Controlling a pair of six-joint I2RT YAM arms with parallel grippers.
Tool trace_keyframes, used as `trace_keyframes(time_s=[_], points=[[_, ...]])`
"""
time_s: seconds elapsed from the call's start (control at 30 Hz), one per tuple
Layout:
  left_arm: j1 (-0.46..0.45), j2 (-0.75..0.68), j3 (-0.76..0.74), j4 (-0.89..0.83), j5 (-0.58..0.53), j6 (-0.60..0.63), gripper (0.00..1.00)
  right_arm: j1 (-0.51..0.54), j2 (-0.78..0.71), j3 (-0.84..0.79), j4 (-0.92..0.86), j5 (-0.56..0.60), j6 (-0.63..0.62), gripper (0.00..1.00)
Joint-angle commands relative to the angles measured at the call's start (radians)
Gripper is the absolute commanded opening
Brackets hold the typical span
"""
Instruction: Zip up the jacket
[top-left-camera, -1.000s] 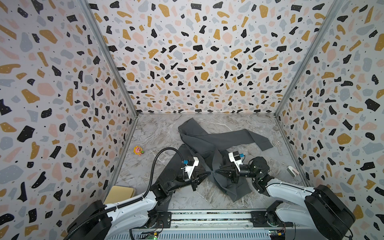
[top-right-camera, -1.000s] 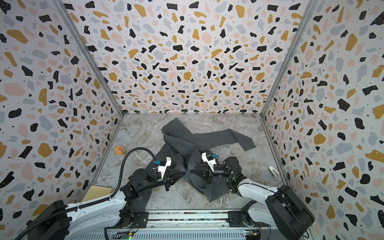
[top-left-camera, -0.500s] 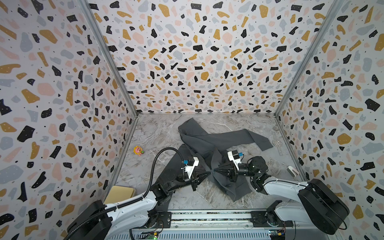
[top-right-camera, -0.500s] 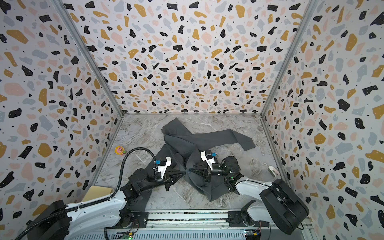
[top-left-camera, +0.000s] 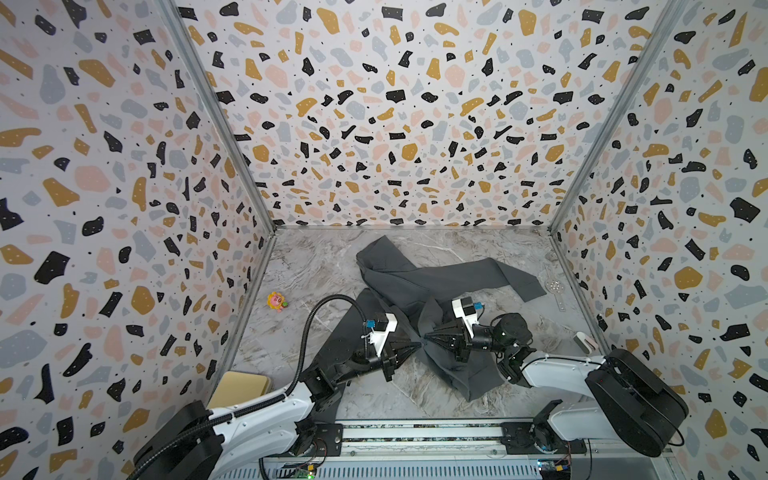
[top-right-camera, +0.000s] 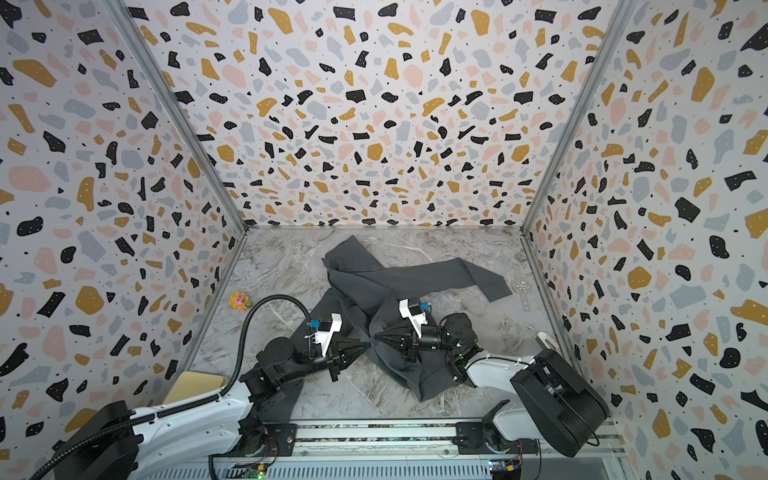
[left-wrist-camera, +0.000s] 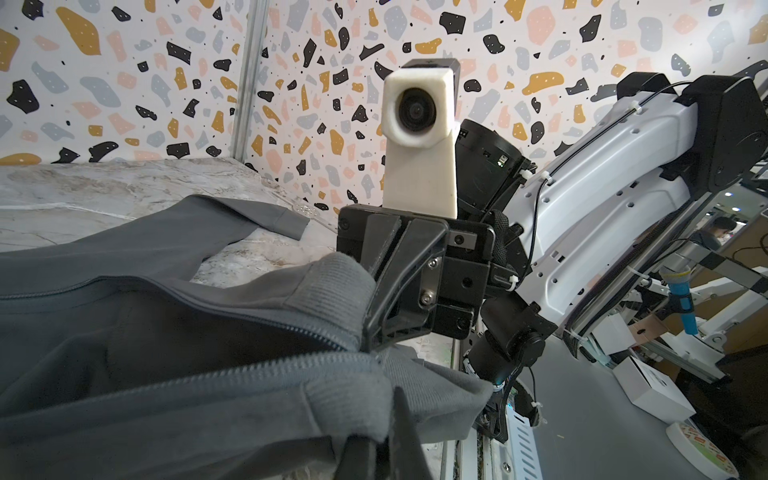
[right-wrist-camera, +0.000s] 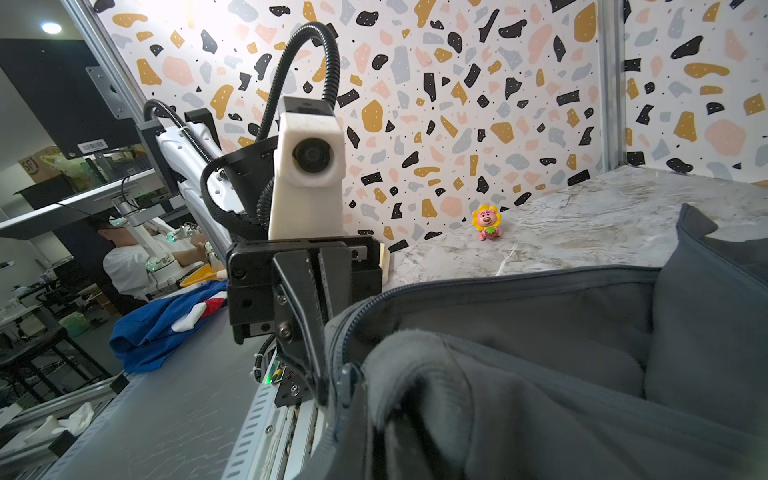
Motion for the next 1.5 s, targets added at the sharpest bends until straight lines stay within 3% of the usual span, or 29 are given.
trace_keyframes(time_s=[0.0,0.53,0.63,0.77,0.9,1.17,1.33,1.4,1.47], points=[[-0.016,-0.007,0.014,-0.001,0.006,0.041,0.0,0.033,-0.046,0.053,0.016,0.041,0.024,0.0],[-0.024,0.068,0.023,-0.082,-0.008,0.043,0.0,0.061,-0.139,0.079,-0.153,0.117,0.024,0.0],[-0.026,0.072,0.028,-0.091,-0.011,0.041,0.0,0.061,-0.146,0.086,-0.194,0.12,0.026,0.11],[-0.024,0.075,0.034,-0.109,-0.025,0.01,0.0,0.062,-0.165,0.122,-0.337,0.122,-0.007,0.39],[-0.027,0.077,0.04,-0.136,-0.025,-0.045,0.0,0.059,-0.214,0.142,-0.514,0.173,-0.109,0.5],[-0.031,0.072,0.051,-0.167,0.015,-0.144,0.0,0.064,-0.366,0.159,-0.84,0.434,-0.457,0.58],[-0.033,0.049,0.058,-0.193,0.034,-0.175,0.0,0.07,-0.416,0.22,-1.016,0.503,-0.68,0.61],[-0.036,0.035,0.062,-0.208,0.041,-0.18,0.0,0.079,-0.423,0.244,-1.072,0.527,-0.752,0.65],[-0.036,0.023,0.064,-0.219,0.047,-0.182,0.0,0.089,-0.428,0.267,-1.115,0.552,-0.808,0.76]])
